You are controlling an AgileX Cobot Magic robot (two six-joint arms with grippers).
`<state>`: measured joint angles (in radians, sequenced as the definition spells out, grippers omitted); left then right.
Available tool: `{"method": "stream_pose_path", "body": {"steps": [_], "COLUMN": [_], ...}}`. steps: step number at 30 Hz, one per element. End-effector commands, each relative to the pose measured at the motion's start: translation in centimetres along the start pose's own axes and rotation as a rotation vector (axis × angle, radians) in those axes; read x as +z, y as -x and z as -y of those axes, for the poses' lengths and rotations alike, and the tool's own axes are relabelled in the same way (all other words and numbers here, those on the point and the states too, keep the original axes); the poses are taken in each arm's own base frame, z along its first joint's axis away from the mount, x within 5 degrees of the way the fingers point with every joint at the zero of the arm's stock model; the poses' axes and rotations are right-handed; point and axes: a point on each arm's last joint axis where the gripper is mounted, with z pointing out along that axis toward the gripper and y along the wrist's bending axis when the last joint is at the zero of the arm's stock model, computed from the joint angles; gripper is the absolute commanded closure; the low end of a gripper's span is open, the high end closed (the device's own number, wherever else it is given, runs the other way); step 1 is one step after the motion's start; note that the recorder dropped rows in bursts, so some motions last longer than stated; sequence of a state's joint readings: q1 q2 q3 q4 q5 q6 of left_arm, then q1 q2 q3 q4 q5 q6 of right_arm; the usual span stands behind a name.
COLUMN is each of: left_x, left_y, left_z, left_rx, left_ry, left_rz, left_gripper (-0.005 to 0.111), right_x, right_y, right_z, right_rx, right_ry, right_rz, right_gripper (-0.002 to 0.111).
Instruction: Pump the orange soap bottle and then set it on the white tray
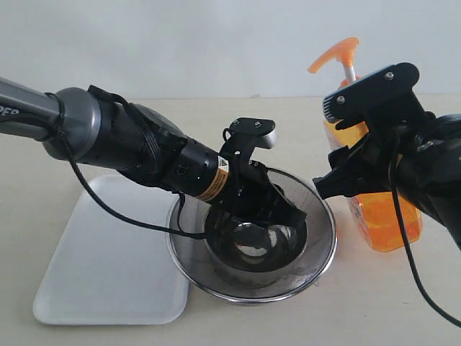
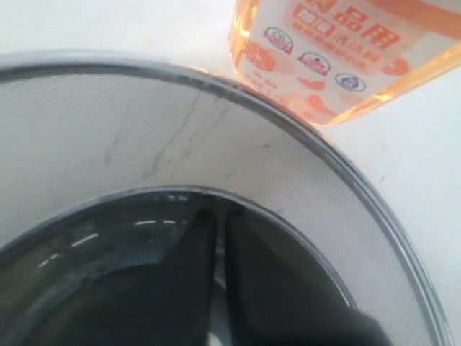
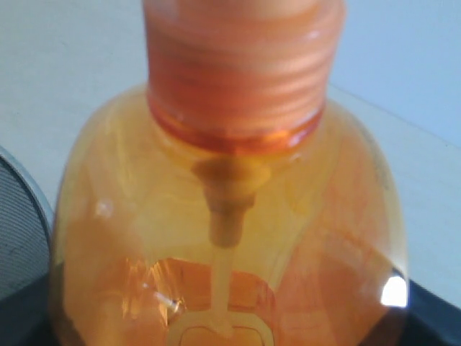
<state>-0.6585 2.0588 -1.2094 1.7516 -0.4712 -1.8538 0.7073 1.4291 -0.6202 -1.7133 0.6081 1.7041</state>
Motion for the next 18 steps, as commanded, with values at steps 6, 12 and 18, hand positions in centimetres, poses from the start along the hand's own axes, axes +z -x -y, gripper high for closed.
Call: {"method": "stream_pose_path", "body": {"steps": [6,12,18], "left_x": [1.4,1.3,-0.8], "left_y": [1.0,1.6,2.6], "left_z": [0.3,0.5,0.5], "left_rx": [0.013,0.021,0.039], "left_ry": [-0.036,-0.048,-0.040], "left_rz": [0.013,0.025,0.069], "left_gripper": [0.102,0.102,0.102], "right_x": [-0.2,-0.2,-0.2], "right_y": [0.7,0.7,0.7], "right_z": [0.6,0.6,0.6], "right_rx": [-0.023,-0.023,-0.022], "right_ry": [-0.052,-0.052,-0.055], "right_rz": [0.041,0.041,0.041], "right_gripper": [0.108,0.108,0.108]}}
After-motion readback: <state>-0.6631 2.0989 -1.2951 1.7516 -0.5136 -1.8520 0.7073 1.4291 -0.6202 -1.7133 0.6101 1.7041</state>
